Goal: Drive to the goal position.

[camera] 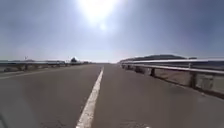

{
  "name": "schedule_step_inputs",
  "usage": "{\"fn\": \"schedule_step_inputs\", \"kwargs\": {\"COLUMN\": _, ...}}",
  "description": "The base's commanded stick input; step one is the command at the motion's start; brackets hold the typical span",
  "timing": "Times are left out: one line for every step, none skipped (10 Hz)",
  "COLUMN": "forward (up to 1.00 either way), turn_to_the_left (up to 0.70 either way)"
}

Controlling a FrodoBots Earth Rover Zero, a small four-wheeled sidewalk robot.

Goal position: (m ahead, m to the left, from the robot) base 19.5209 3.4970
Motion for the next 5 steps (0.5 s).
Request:
{"fn": "schedule_step_inputs", "kwargs": {"forward": 0.7, "turn_to_the_left": 0.0}}
{"fn": "schedule_step_inputs", "kwargs": {"forward": 0.7, "turn_to_the_left": 0.0}}
{"fn": "schedule_step_inputs", "kwargs": {"forward": 0.7, "turn_to_the_left": 0.0}}
{"fn": "schedule_step_inputs", "kwargs": {"forward": 0.7, "turn_to_the_left": 0.0}}
{"fn": "schedule_step_inputs", "kwargs": {"forward": 0.7, "turn_to_the_left": 0.0}}
